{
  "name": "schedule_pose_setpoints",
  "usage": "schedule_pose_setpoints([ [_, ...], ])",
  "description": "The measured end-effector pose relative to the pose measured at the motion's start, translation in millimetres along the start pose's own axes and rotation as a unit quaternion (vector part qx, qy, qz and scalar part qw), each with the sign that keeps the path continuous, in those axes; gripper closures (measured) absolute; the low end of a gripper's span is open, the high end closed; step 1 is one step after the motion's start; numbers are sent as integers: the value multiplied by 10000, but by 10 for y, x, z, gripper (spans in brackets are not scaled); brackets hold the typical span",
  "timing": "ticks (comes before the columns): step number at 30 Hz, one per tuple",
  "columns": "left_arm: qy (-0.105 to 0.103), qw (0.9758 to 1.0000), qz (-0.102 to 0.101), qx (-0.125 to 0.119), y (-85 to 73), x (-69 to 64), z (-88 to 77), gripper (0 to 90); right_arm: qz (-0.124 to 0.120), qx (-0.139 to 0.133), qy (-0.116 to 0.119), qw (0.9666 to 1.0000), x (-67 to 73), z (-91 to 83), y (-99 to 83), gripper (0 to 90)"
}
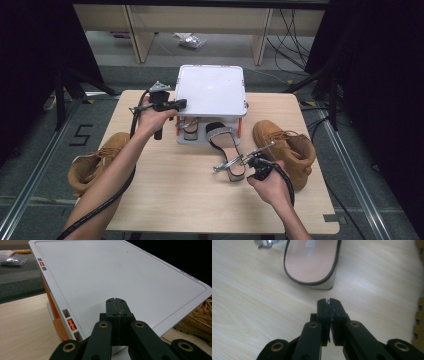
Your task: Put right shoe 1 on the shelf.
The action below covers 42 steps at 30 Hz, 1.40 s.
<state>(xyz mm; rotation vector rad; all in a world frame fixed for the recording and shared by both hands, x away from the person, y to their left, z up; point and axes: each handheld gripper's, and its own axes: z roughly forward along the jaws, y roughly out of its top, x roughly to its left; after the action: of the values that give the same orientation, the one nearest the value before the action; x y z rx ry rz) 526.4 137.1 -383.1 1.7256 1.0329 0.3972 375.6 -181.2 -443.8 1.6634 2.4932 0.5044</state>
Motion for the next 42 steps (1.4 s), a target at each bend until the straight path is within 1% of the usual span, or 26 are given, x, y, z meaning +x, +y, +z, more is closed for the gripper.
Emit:
schedule_pose_setpoints([
  [1, 0, 10000, 0, 0, 0, 0, 0, 898, 0, 0, 0, 10000, 0, 0, 0, 874],
  [2, 6, 10000, 4, -4, 0, -1, 1, 898, -2, 49, -10, 10000, 50, 51, -12, 873],
  [3, 2, 10000, 5, 2, 0, 0, 0, 898, -2, 60, 11, 10000, 68, 63, -12, 873],
  [4, 2, 10000, 5, 0, 0, 0, -1, 898, -64, 43, 71, 9999, 68, 85, -13, 873],
  [5, 3, 10000, 3, -2, 0, 1, -1, 898, -88, 63, 73, 9999, 89, 94, -8, 873],
  [6, 1, 10000, -3, -3, 0, 2, -2, 898, -59, 79, 50, 9999, 115, 107, -1, 873],
  [8, -1, 10000, -3, -4, -1, 3, -2, 898, -109, 64, 57, 9999, 125, 130, 9, 874],
  [10, -2, 10000, 1, -1, 0, 2, 0, 898, -83, 84, 45, 9999, 155, 145, 28, 874],
  [13, 0, 10000, 5, 3, 1, 2, -1, 898, -123, 49, 68, 9999, 153, 164, 35, 874],
  [14, 0, 10000, 1, 1, 0, 1, -1, 898, -49, 80, 58, 9999, 168, 173, 48, 874],
  [16, 2, 10000, 8, 2, 0, 1, -1, 898, -81, 25, 85, 9999, 171, 181, 57, 873],
  [18, 2, 10000, 5, 2, 1, 0, -1, 898, -121, -54, 43, 9999, 173, 186, 60, 871],
  [19, 2, 10000, 7, 4, 1, 0, -1, 898, -62, -41, 10, 10000, 185, 186, 66, 872],
  [20, 5, 10000, 9, 7, 2, 0, -1, 898, -105, -82, 29, 9999, 177, 189, 69, 872],
  [23, 27, 10000, 17, 19, 3, -3, -2, 898, -52, -42, 29, 10000, 181, 208, 76, 873],
  [26, 27, 10000, 19, 23, 5, -5, -1, 898, -87, -63, 40, 9999, 175, 220, 70, 873],
  [27, 7, 10000, 23, 13, 4, -3, 2, 898, -64, -52, 44, 10000, 177, 220, 72, 873],
  [28, 32, 10000, 23, 27, 5, -5, -2, 898, -30, -32, 47, 10000, 182, 218, 77, 873],
  [29, 26, 10000, 22, 28, 5, -4, -1, 898, -74, -40, 79, 9999, 173, 215, 78, 873],
  [32, 23, 10000, 23, 31, 6, -3, -1, 898, -56, -41, 35, 10000, 177, 217, 81, 872],
  [33, 22, 10000, 21, 27, 6, -4, 0, 898, -71, -54, 78, 9999, 179, 217, 83, 872],
  [36, 20, 10000, 28, 30, 7, -4, 0, 898, -61, -120, 103, 9999, 182, 228, 86, 873],
  [39, 17, 10000, 27, 31, 7, -3, 1, 898, 23, -153, 105, 9998, 205, 244, 99, 873],
  [41, 12, 10000, 34, 36, 9, -2, 1, 898, -33, -195, 167, 9997, 205, 251, 109, 873],
  [42, 11, 10000, 33, 39, 9, -2, 1, 898, -5, -196, 175, 9997, 217, 256, 118, 873],
])
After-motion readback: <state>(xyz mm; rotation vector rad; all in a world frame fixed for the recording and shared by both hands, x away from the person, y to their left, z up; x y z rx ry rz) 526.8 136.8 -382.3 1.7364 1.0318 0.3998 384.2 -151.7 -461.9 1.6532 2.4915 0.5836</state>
